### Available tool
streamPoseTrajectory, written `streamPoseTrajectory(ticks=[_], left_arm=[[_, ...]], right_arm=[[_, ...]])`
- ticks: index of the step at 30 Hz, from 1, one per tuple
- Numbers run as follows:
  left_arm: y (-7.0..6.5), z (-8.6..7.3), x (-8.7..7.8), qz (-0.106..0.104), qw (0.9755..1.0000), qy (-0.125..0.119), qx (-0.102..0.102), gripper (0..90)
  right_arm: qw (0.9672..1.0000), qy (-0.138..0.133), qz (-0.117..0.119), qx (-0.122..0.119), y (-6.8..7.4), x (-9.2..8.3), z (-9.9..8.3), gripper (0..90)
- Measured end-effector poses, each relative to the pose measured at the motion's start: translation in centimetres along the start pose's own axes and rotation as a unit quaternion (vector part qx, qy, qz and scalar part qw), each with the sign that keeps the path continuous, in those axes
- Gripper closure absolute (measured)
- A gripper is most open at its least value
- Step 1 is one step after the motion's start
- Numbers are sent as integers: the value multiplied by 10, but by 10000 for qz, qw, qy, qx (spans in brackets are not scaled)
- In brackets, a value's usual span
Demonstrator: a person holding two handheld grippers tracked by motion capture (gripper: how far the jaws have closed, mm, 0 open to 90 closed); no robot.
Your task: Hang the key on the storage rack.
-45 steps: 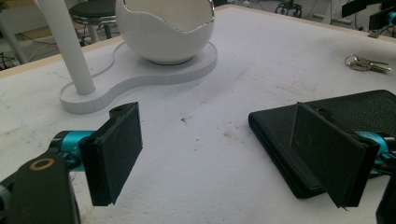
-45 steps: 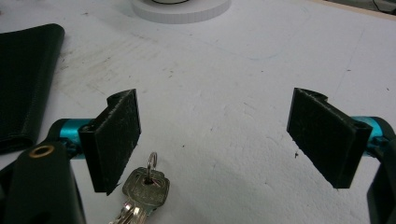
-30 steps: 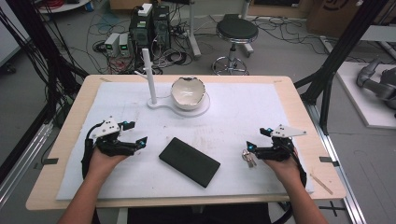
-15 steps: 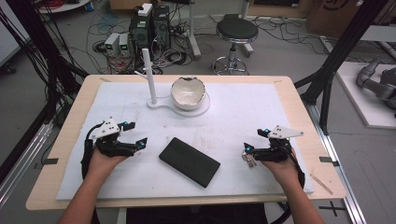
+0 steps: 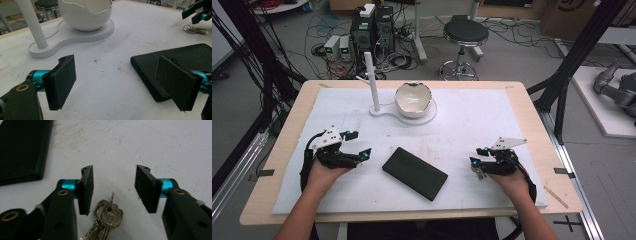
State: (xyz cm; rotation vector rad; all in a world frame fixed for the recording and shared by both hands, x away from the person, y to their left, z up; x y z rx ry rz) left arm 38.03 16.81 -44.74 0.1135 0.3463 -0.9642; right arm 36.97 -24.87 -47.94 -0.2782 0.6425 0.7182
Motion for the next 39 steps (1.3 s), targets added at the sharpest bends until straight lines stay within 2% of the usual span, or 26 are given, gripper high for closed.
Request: streamPoseTrajectory(ticks=[7, 14, 18, 22, 25, 31, 38, 39], left_arm=[[-1, 0, 2, -10, 10000, 39, 16, 170], [-1, 0, 2, -12, 10000, 35, 11, 170], [-2, 0, 2, -10, 10000, 50, 25, 170], [-2, 0, 2, -23, 10000, 65, 27, 170], [-3, 0, 2, -55, 10000, 35, 1, 170], [-7, 3, 2, -217, 9997, 49, 93, 171], [-5, 4, 1, -157, 9999, 13, 65, 171], [-4, 3, 1, -128, 9999, 5, 47, 172]], right_arm=[[9993, 374, 42, 15, 0, 5, -8, 643], [9987, 511, 45, 60, -1, 6, -11, 752], [9983, 582, 60, 60, 0, 6, -12, 868], [9977, 650, 82, 184, 1, 6, -11, 891], [9985, 502, 88, 204, 2, 3, -5, 895], [9996, -62, 203, 188, 7, -11, 15, 897], [9977, -526, 356, 215, 12, -23, 41, 899], [9974, -591, 377, 164, 14, -25, 47, 898]])
Point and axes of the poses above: each handheld gripper's, and its own axes: x roughly forward along the jaws, z roughly out of its top, y roughly to its left, the point moved 8 cm from there along x, roughly forward along the jaws, and after that the axes turned 6 degrees about -z, right-handed, at the moved point
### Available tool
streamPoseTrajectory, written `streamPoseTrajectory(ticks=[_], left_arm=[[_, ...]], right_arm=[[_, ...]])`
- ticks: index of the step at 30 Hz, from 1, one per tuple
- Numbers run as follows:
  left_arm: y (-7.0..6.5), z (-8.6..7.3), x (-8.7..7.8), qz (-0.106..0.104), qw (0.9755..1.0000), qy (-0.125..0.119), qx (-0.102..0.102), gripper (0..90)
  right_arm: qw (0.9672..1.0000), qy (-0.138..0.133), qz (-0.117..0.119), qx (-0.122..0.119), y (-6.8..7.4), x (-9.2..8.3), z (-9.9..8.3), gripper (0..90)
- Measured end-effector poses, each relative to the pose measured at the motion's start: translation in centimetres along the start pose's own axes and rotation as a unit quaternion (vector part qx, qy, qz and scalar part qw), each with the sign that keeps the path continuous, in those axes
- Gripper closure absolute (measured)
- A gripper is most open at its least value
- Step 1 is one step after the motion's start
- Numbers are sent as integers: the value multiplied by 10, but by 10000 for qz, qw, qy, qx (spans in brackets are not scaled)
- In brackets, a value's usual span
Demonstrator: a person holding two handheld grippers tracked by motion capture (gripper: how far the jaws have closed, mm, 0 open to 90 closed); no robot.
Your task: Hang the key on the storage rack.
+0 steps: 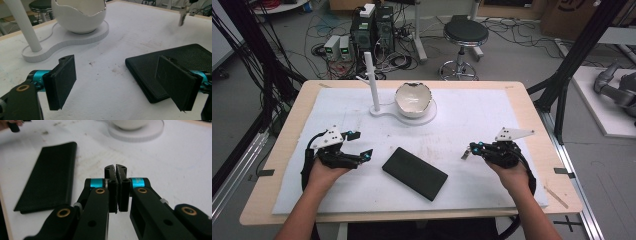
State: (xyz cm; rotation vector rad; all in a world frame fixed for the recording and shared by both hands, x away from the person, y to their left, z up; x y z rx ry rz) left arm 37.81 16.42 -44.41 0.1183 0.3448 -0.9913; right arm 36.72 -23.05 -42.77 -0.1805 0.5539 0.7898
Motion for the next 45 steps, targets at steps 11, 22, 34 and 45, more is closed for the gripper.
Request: streamPoseTrajectory(ticks=[11, 22, 34, 45], left_arm=[[4, -2, -5, 90, 9999, -4, -47, 171], [3, -1, -7, 99, 9999, -21, -18, 171], [6, -3, -8, 150, 9999, 10, -36, 171], [8, -8, -19, 281, 9996, 52, -62, 171]], right_arm=[[9982, -200, 184, -536, 12, -8, 63, 898], [9961, -329, 263, -778, 13, 1, 130, 898], [9905, -347, 628, -1170, 36, 42, 189, 897], [9877, -270, 805, -1316, 51, 85, 229, 897]])
Point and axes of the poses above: each handheld gripper's, and its own axes: x roughly forward along the jaws, z roughly out of its top, y roughly to its left, the point moved 8 cm from there along x, roughly forward along the jaws, and after that the axes turned 6 degrees about -z, right-handed, at the moved point
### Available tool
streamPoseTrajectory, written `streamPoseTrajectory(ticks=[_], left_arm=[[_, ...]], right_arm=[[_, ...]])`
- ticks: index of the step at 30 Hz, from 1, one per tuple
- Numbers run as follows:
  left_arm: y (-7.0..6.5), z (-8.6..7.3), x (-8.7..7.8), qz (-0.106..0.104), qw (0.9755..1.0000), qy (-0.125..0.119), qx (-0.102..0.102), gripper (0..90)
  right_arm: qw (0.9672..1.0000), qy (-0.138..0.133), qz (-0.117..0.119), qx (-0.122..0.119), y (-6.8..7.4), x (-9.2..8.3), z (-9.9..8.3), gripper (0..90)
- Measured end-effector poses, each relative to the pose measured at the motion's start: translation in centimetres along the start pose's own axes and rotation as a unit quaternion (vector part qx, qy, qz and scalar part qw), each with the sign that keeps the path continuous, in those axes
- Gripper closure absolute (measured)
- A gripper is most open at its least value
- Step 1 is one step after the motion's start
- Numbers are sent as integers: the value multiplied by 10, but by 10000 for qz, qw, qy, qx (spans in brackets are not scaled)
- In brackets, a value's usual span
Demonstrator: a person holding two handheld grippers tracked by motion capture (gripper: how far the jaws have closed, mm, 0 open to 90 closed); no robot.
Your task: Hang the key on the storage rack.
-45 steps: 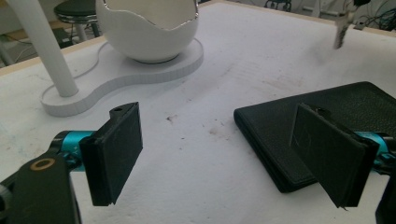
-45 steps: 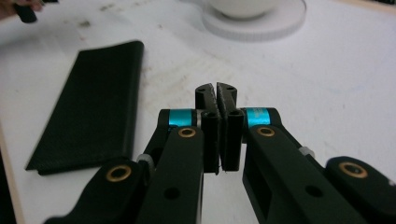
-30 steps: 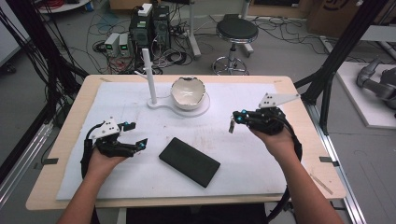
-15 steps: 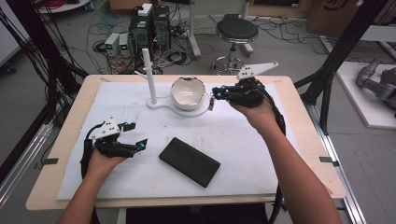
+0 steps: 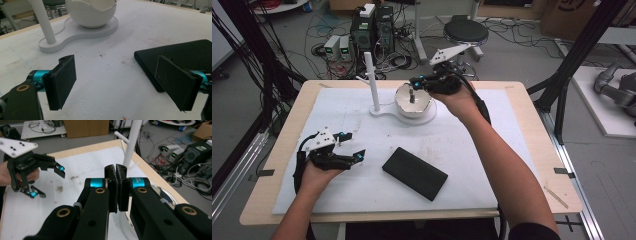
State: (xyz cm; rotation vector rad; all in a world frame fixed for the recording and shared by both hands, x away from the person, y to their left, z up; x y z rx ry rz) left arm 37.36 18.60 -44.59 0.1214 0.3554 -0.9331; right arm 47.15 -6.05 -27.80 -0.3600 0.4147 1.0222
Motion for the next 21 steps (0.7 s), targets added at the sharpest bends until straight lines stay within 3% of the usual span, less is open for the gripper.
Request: streamPoseTrajectory(ticks=[17, 21], left_arm=[[2, -5, -16, 206, 9998, -39, -40, 173], [0, -5, -15, 173, 9998, -48, -17, 176]], right_arm=[[9991, 133, 261, -299, 14, 73, 46, 898], [9988, 168, 287, -357, 19, 89, 54, 898]])
Point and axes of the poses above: each handheld gripper's, and its own axes: x roughly forward along the jaws, z roughly out of its top, y roughly to its left, the point moved 8 cm from there along x, roughly forward along the jaws, and after that the axes turned 6 degrees about -z, right-handed, at the moved point
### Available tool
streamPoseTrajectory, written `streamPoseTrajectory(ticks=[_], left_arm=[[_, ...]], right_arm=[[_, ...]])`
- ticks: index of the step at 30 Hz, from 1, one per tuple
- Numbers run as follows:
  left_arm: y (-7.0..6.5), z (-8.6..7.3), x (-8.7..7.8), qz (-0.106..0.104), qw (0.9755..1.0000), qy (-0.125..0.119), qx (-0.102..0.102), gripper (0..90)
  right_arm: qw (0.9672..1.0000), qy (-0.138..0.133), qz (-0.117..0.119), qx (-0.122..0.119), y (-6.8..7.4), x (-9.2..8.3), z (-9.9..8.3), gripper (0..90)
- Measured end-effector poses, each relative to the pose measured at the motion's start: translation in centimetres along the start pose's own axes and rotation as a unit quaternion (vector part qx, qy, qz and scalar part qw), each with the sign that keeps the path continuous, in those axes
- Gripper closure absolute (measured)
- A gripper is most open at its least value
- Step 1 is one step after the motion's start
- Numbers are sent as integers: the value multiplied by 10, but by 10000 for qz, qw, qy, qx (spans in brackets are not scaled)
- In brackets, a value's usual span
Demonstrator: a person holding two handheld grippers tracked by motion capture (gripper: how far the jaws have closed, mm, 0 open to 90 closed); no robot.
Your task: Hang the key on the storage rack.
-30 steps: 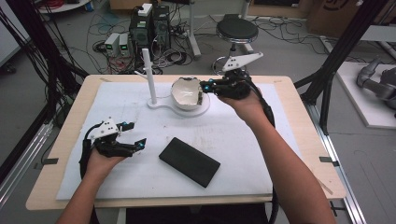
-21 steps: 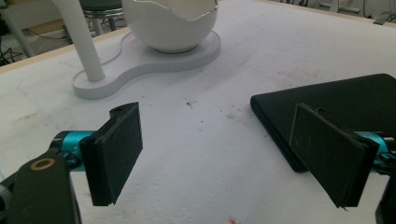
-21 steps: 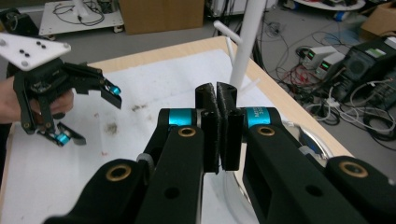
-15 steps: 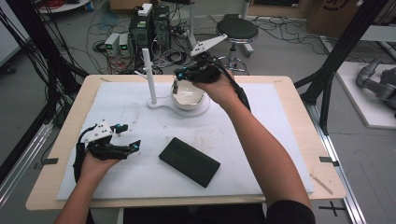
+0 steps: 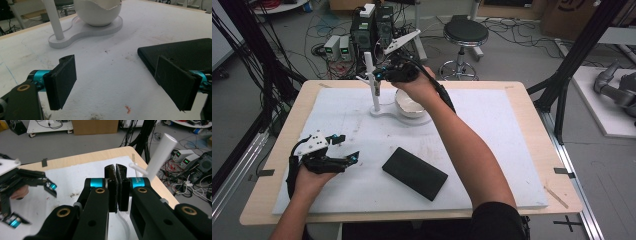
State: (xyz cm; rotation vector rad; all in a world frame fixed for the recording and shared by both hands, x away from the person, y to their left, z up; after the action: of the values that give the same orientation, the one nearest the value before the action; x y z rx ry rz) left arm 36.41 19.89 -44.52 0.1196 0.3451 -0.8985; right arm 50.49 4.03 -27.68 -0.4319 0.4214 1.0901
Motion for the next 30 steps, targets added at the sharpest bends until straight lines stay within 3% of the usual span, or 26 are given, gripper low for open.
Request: streamPoseTrajectory(ticks=[8, 16, 30], left_arm=[[1, -1, 1, -29, 10000, -8, -16, 176], [2, 0, -1, -37, 10000, -44, -51, 180], [0, -1, 2, -76, 10000, 1, -38, 180]], right_arm=[[9999, 119, -49, 74, -4, 30, 10, 898], [9995, 273, -103, 124, -10, 48, 13, 898], [9984, 307, -336, 327, -22, 51, 10, 897]])
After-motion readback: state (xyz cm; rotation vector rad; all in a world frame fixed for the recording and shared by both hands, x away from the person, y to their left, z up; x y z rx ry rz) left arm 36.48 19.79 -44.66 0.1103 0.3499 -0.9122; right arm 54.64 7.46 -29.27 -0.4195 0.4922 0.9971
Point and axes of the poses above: each handheld gripper's, and its own axes: x roughly forward along the jaws, z roughly out of its top, y roughly to its left, the point moved 8 cm from there along x, roughly forward along the jaws, and after that the axes turned 6 degrees about -z, right-handed, at the moved point
